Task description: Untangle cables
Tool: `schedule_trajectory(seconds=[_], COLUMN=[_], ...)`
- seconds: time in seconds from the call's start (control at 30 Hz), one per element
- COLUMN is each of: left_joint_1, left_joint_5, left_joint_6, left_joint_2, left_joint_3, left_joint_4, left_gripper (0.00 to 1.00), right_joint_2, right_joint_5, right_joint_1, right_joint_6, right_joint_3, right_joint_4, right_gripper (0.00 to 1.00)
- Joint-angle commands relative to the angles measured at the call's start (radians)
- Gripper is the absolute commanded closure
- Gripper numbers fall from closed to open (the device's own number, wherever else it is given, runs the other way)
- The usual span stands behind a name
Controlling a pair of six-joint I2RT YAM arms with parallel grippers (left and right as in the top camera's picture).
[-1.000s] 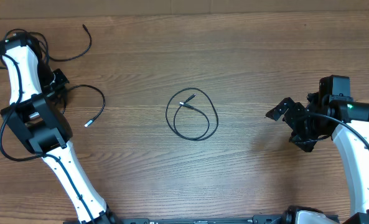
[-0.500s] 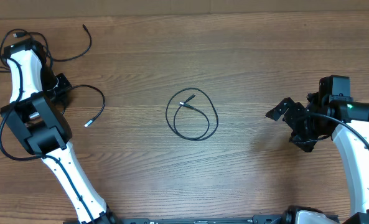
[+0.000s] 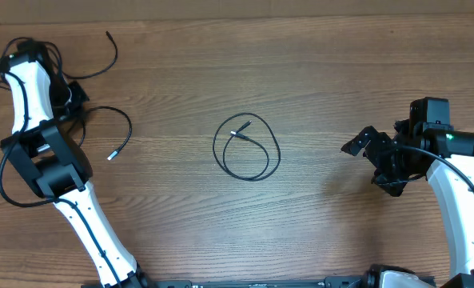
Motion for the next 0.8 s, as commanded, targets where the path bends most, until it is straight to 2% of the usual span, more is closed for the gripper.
schedule_trajectory(seconds=[0.0, 0.13, 0.27, 0.33, 0.43, 0.6, 0.77], left_joint_1=[0.000, 0.000, 0.001, 0.000, 0.000, 0.000, 0.006], left_joint_5=[0.129, 0.071, -0.091, -0.111, -0.114, -0.222, -0.243], left_joint_6=[0.025, 0.024, 0.023, 0.034, 0.043, 0.045, 0.048], left_joint_2=[0.009, 0.009, 0.011, 0.011, 0.011, 0.011, 0.011], left_joint_3=[0.145, 0.206, 0.181, 0.151, 0.090, -0.016, -0.049], left_joint_4=[-0.041, -0.100, -0.169, -0.182, -0.172, -0.133, -0.095], left_gripper=[0.96, 0.96, 0.96, 0.96, 0.95, 0.95, 0.96], right_joint_2=[-0.001, -0.001, -0.001, -0.001, -0.001, -0.001, -0.001], right_joint_5=[0.010, 0.010, 0.011, 0.011, 0.011, 0.011, 0.011], right_joint_1=[-0.003, -0.003, -0.003, -0.003, -0.003, -0.003, -0.003], right_joint_6=[-0.004, -0.004, -0.004, -0.004, -0.004, -0.004, -0.004], right_joint_3=[-0.005, -0.006, -0.006, -0.006, -0.006, -0.006, -0.006], right_joint_4=[0.000, -0.003, -0.001, 0.002, 0.006, -0.003, -0.006], right_gripper=[0.00, 0.00, 0.00, 0.00, 0.00, 0.00, 0.00])
